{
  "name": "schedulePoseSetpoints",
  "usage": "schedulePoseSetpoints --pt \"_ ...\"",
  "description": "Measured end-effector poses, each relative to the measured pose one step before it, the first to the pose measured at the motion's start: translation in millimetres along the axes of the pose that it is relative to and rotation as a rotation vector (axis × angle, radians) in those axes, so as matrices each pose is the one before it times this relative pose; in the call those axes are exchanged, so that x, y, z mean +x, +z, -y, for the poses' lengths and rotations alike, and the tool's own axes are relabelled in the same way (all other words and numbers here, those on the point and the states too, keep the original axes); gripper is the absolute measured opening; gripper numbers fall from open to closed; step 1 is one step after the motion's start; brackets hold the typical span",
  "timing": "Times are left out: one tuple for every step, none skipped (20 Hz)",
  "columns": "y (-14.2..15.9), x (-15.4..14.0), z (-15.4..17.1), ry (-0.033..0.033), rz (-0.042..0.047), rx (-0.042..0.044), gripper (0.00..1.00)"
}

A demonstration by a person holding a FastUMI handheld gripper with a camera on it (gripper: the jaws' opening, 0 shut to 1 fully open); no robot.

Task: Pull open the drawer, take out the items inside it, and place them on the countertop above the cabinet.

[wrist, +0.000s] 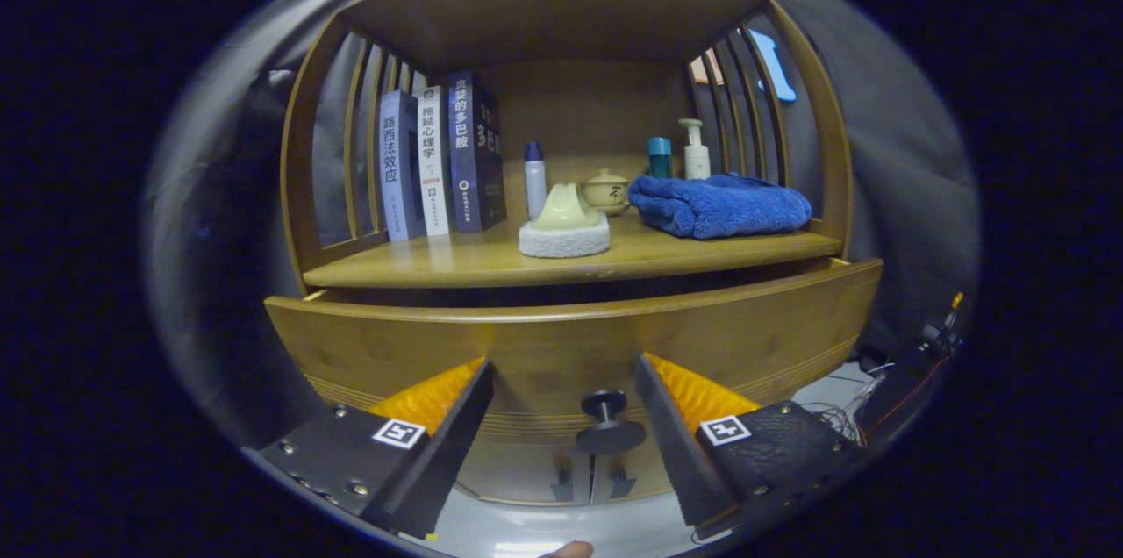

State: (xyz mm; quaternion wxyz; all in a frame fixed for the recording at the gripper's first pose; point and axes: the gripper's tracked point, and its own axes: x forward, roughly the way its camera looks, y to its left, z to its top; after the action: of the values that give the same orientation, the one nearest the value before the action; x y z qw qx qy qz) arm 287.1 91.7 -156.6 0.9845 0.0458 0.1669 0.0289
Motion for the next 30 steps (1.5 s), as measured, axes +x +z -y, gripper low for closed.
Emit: schedulePoseSetpoints --pt "-0.49 2.24 -0.61 0.00077 0.00073 0.00695 0.98" --pt "0.31 3.42 -0.65 0.00105 0.00023 0.00677 0.98" --pt "0.39 3.40 -0.10 0.00055 0.00042 0.00450 0.98" --pt "0.76 3.44 -0.70 -0.00009 -0.00076 0.00406 0.98" --pt "-1.19 2.61 -0.53 0.00056 0.00034 0.00629 0.98" --pt "1.06 2.70 0.07 0.00155 0.00416 0.01131 0.99" --pt "-1.33 2.31 -0.44 0.00237 -0.00118 0.01726 0.98" --pt "-1.42 2.63 -0.65 0.00093 -0.00366 0.02178 0.98" --pt "0.06 1.46 -0.76 -0.00235 -0.00195 0.01532 0.98" --pt "0.42 1.94 0.03 -0.00322 0.00487 0.00524 0.98" --pt "0.52 2.28 -0.88 -0.00446 0.00406 0.00082 0.98" --pt "-0.22 0.55 0.07 -0.00389 0.00032 -0.00154 0.98" --pt "0.08 0.29 -0.81 0.00048 0.00060 -0.00124 0.98" --pt "-0.31 1.13 -2.40 0.00023 -0.00371 -0.00278 0.98" --pt "0.90 2.97 1.54 -0.00334 0.00408 -0.00010 0.98" --pt "-0.01 -0.20 -0.96 -0.00345 -0.00066 -0.00285 0.97" --pt "0.52 0.88 -0.46 -0.00133 0.00103 -0.00286 0.97" --pt "-0.52 0.48 -0.57 0.00026 -0.00477 -0.00427 0.97" --pt "-0.75 0.57 -0.25 0.00140 -0.00372 -0.00393 0.97" --pt "0.34 -0.51 -0.12 0.00105 -0.00486 -0.00417 0.97" --pt "0.47 1.01 -0.49 0.00072 -0.00287 -0.00609 0.99" --pt "0.29 -0.03 0.39 0.00148 -0.00401 -0.01144 0.99" --pt "0.65 0.18 0.53 0.00021 0.00259 -0.00599 0.99" --pt "0.00 -0.36 0.42 -0.00018 -0.00020 0.00306 0.99" --pt "-0.67 0.24 -0.62 0.00136 -0.00084 0.00929 0.99" --pt "-0.39 0.23 -0.17 0.00354 -0.00291 0.00885 0.99" --pt "-1.21 -0.49 0.09 0.00435 -0.00331 0.01256 0.99" --pt "-0.07 0.09 0.25 0.00357 -0.00085 0.00827 0.99" --pt "-0.38 0.83 -0.64 0.00121 -0.00110 -0.00249 0.98" --pt "0.10 -0.12 0.33 -0.00093 -0.00028 -0.00801 0.99"
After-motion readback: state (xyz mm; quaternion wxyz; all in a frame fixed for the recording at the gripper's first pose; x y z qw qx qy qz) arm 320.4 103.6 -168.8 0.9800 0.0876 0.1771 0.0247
